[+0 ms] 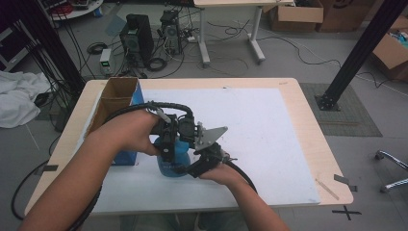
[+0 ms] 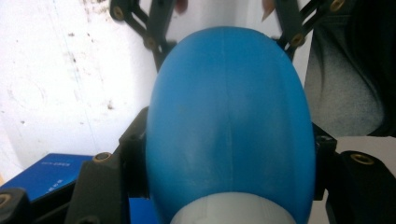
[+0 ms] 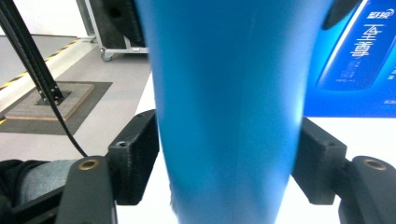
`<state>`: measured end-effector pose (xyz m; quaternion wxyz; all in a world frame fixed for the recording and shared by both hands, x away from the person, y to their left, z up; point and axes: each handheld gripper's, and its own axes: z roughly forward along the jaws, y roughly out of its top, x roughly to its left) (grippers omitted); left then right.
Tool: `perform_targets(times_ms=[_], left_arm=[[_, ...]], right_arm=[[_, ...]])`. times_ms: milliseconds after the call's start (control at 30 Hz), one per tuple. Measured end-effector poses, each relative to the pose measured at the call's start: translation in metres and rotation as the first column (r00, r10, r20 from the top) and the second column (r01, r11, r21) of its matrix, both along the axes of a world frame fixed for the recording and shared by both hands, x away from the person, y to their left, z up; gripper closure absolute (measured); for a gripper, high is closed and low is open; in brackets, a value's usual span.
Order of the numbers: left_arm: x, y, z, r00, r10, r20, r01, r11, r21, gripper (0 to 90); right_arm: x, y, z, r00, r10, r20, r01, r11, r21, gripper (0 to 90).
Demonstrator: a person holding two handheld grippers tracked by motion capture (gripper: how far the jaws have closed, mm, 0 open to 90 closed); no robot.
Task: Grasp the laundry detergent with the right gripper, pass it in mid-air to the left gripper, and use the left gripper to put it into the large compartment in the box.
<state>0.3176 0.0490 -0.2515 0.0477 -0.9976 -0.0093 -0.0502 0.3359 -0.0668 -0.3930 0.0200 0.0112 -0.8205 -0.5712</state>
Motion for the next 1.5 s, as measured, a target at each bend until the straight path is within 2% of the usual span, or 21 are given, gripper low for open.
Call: perform_targets(times_ms=[133,233,367,533,633,733,833,900,967,1067,1100,1133,1200,1233,1267,1300,1333,1367,1433,1467,1500], left_arm=[[0.003,0.002,-0.001,0.9997,0.022,-0.009,-0.022,0.9997,0.009,38.4],[0.006,0.004,-0.001,0.999,0.041,-0.016,-0.041,0.9992,0.0,38.4],[0.009,0.008,0.002,0.998,0.058,-0.023,-0.058,0.9983,0.003,38.3],[0.015,0.012,0.009,0.9957,0.089,-0.025,-0.089,0.9961,0.0,38.3],[0.019,0.015,0.013,0.9918,0.123,-0.034,-0.123,0.9924,0.007,38.3],[0.023,0.016,0.019,0.9866,0.158,-0.04,-0.158,0.9874,0.018,38.3],[0.029,0.018,0.026,0.9771,0.207,-0.049,-0.207,0.9782,0.018,38.3],[0.033,0.02,0.031,0.9671,0.249,-0.053,-0.249,0.9686,0.01,38.2],[0.038,0.022,0.038,0.9565,0.286,-0.057,-0.286,0.9582,0.006,38.2],[0.045,0.026,0.05,0.9324,0.356,-0.061,-0.357,0.9341,-0.004,38.2],[0.048,0.027,0.054,0.922,0.382,-0.062,-0.383,0.9235,-0.009,38.2],[0.051,0.029,0.059,0.9087,0.412,-0.065,-0.414,0.9102,-0.012,38.2],[0.057,0.034,0.068,0.8735,0.482,-0.072,-0.484,0.8746,-0.025,38.1],[0.061,0.038,0.074,0.8537,0.515,-0.078,-0.519,0.8543,-0.035,38.1],[0.063,0.04,0.078,0.8362,0.541,-0.088,-0.546,0.8366,-0.043,38.2],[0.066,0.044,0.083,0.8086,0.579,-0.102,-0.586,0.809,-0.049,38.2],[0.068,0.047,0.088,0.789,0.604,-0.115,-0.611,0.7896,-0.051,38.2],[0.07,0.05,0.093,0.7683,0.628,-0.123,-0.637,0.7688,-0.055,38.2],[0.072,0.056,0.104,0.7342,0.667,-0.128,-0.677,0.7343,-0.055,38.2],[0.072,0.058,0.109,0.7202,0.683,-0.124,-0.692,0.7205,-0.051,38.2],[0.073,0.06,0.115,0.7002,0.703,-0.122,-0.712,0.7,-0.052,38.2]], right_arm=[[0.001,-0.006,0.004,1.0,0.001,-0.009,-0.001,0.9998,-0.02,23.3],[0.001,-0.012,0.008,1.0,0.0,-0.004,0.0,0.9992,-0.041,21.0],[0.001,-0.02,0.015,1.0,-0.008,0.001,0.008,0.9961,-0.088,16.5],[0.002,-0.033,0.027,0.9996,-0.024,0.018,0.026,0.9888,-0.147,13.3],[0.004,-0.041,0.036,0.9992,-0.036,0.02,0.039,0.9805,-0.193,9.4],[0.006,-0.048,0.045,0.999,-0.039,0.024,0.044,0.9669,-0.252,6.2],[0.008,-0.055,0.055,0.9987,-0.037,0.035,0.046,0.9453,-0.323,2.5],[0.009,-0.06,0.061,0.9985,-0.035,0.043,0.048,0.9245,-0.378,0.0],[0.011,-0.063,0.067,0.9984,-0.027,0.05,0.046,0.8967,-0.44,0.0],[0.011,-0.068,0.076,0.998,-0.008,0.062,0.04,0.8468,-0.53,0.0],[0.012,-0.069,0.079,0.9978,-0.002,0.066,0.038,0.8278,-0.56,0.0],[0.012,-0.07,0.082,0.998,0.001,0.064,0.037,0.8076,-0.589,0.0],[0.014,-0.072,0.087,0.9971,0.015,0.074,0.035,0.7712,-0.636,0.0],[0.014,-0.074,0.09,0.997,0.016,0.076,0.038,0.7536,-0.656,0.0],[0.013,-0.075,0.094,0.9965,0.015,0.083,0.045,0.729,-0.683,0.0],[0.013,-0.077,0.096,0.9952,0.02,0.096,0.053,0.7153,-0.697,0.0],[0.012,-0.079,0.1,0.9946,0.02,0.102,0.059,0.7069,-0.705,0.0],[0.012,-0.081,0.104,0.9942,0.022,0.106,0.059,0.7051,-0.707,0.0],[0.011,-0.085,0.111,0.9929,0.027,0.116,0.064,0.6997,-0.712,0.0],[0.01,-0.087,0.113,0.9925,0.03,0.118,0.065,0.6895,-0.721,0.0],[0.01,-0.089,0.115,0.9917,0.036,0.124,0.067,0.6771,-0.733,0.0]])
